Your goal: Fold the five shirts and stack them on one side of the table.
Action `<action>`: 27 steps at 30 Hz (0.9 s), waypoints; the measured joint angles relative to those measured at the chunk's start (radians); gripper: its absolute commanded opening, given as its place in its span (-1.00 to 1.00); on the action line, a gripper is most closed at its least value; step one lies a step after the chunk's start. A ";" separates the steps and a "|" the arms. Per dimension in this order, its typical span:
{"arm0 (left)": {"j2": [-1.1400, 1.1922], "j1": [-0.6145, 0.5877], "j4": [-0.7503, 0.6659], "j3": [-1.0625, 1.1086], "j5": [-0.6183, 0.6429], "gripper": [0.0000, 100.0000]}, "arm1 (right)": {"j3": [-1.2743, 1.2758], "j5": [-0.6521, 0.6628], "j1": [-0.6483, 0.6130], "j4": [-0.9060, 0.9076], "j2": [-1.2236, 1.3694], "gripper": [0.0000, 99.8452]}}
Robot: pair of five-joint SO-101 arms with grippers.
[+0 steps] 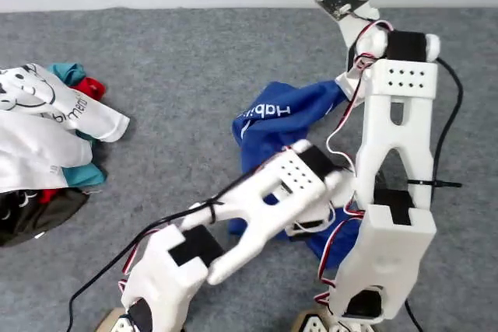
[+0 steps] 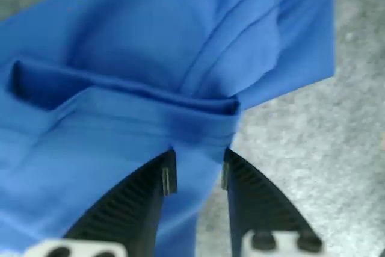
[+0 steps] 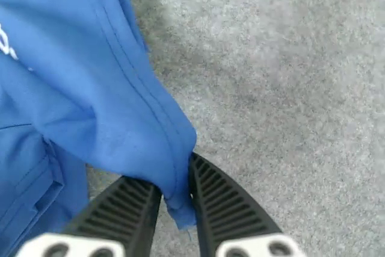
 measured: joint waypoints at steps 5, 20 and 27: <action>-0.002 0.032 0.000 0.000 0.000 -0.67 | 0.000 0.000 0.023 0.000 0.000 -0.98; 0.020 0.025 -0.066 -0.002 0.044 -0.81 | 0.000 0.000 0.028 0.000 0.000 -0.98; 0.103 0.008 -0.063 -0.021 0.044 -0.96 | 0.000 0.000 0.028 0.000 0.000 -0.98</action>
